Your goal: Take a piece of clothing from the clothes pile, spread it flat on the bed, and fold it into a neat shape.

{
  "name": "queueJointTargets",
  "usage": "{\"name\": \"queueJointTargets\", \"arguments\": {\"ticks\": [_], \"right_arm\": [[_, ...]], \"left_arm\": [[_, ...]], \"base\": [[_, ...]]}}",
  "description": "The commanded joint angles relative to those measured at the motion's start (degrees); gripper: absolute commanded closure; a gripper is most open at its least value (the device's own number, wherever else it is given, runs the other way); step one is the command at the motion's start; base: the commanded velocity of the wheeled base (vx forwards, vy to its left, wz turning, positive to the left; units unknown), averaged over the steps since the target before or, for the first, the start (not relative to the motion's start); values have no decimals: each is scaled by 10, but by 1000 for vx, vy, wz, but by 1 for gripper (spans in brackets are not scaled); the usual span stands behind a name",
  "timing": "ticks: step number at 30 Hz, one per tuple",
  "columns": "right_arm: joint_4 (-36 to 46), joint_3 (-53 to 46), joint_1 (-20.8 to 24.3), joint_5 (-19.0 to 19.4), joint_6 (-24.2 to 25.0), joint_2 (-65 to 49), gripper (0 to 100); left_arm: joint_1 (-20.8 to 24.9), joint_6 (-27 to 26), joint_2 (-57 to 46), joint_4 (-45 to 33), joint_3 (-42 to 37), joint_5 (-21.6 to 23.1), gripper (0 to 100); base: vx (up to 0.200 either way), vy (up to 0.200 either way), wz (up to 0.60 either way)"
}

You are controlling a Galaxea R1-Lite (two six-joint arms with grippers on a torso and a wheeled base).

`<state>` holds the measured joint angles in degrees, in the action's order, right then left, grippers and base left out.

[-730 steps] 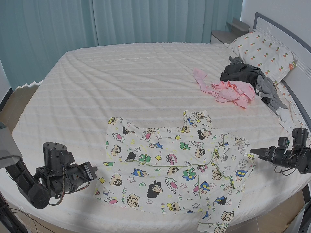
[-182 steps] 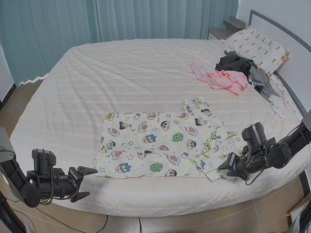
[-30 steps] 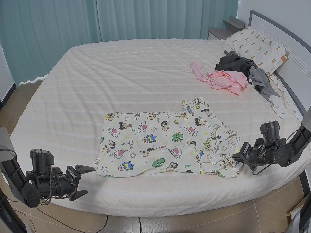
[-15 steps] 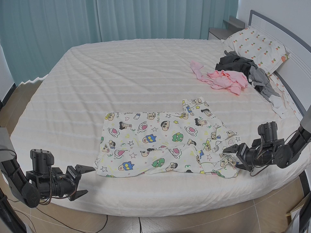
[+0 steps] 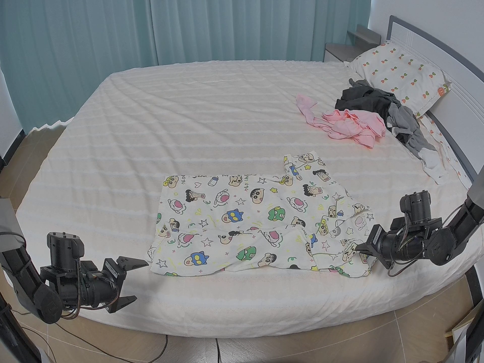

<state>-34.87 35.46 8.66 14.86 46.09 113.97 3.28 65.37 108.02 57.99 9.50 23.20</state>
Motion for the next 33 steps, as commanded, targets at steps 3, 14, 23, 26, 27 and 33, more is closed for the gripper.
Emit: {"name": "queueJointTargets", "arguments": {"ticks": [3, 14, 23, 26, 27, 33], "right_arm": [[-1, -41, 4, 0, 0, -37, 100], [-189, -128, -2, 0, 10, 61, 0], [-264, -185, 7, -9, 16, 5, 0], [-260, -180, 10, -10, 15, -46, 0], [-260, -177, 11, -10, 15, -66, 0], [-181, -101, 20, -10, 11, -145, 0]], "left_arm": [[1, 0, 0, 0, -1, 0, 0], [1, -1, 0, 0, -1, 0, 0], [1, -1, 0, 0, -1, 0, 0], [1, 0, 1, 0, -1, 0, 0], [1, -1, 0, 0, -1, 0, 0], [1, 0, 1, 0, -1, 0, 0]], "base": [[0, 0, 0], [0, 0, 0], [0, 0, 0], [0, 0, 0], [0, 0, 0], [0, 0, 0]]}}
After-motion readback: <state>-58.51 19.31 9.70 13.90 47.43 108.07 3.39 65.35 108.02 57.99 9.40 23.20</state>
